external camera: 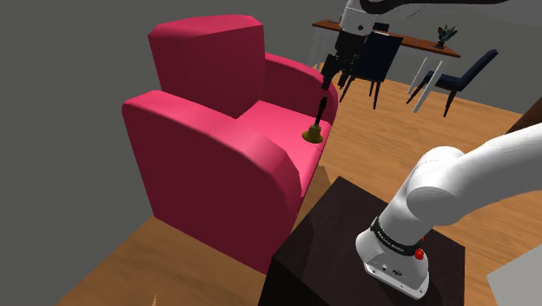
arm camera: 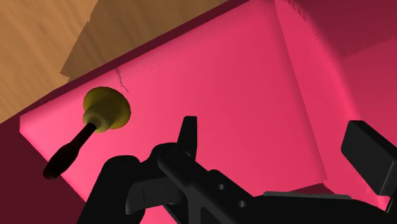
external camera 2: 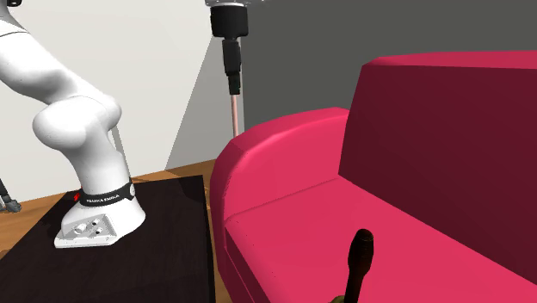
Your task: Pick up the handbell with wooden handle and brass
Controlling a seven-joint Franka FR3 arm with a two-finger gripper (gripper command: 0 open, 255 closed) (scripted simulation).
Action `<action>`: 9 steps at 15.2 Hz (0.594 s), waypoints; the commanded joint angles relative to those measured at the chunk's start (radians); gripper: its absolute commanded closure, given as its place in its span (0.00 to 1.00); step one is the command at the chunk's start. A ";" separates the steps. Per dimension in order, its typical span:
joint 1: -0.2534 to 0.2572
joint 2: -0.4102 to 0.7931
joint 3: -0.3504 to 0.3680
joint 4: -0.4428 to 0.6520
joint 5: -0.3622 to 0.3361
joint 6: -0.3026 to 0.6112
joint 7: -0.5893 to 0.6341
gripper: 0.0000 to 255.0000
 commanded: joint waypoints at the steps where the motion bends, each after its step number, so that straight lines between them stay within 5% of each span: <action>1: -0.010 0.050 -0.039 0.018 -0.011 0.033 -0.039 0.00; 9: -0.029 0.292 -0.177 0.125 0.004 0.162 -0.186 0.00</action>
